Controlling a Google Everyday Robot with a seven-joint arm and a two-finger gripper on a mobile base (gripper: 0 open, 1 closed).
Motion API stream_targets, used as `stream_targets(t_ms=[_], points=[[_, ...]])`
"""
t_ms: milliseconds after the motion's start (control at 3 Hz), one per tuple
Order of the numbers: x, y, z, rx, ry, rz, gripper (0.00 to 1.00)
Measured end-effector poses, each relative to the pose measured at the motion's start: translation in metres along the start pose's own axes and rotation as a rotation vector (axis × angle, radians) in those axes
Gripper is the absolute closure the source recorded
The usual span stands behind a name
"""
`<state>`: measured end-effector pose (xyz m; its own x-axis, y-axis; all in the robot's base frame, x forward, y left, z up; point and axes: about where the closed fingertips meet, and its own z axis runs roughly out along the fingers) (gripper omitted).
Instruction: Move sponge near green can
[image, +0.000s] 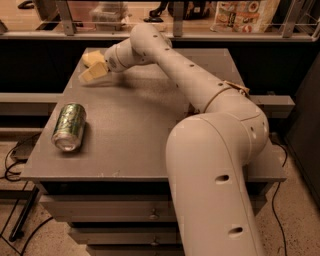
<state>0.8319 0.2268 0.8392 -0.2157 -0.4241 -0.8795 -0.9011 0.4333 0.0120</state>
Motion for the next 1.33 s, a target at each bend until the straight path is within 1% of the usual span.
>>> stream_targets(t_ms=[333,667,1333], points=[[-0.0001,-0.0010,0.0128,-0.010,-0.008,0.017,0.17],[-0.0009,-0.0017,0.0196,-0.014,-0.014,0.025,0.39],[-0.0048,-0.0017,0.0176,-0.014,-0.015,0.025,0.87]])
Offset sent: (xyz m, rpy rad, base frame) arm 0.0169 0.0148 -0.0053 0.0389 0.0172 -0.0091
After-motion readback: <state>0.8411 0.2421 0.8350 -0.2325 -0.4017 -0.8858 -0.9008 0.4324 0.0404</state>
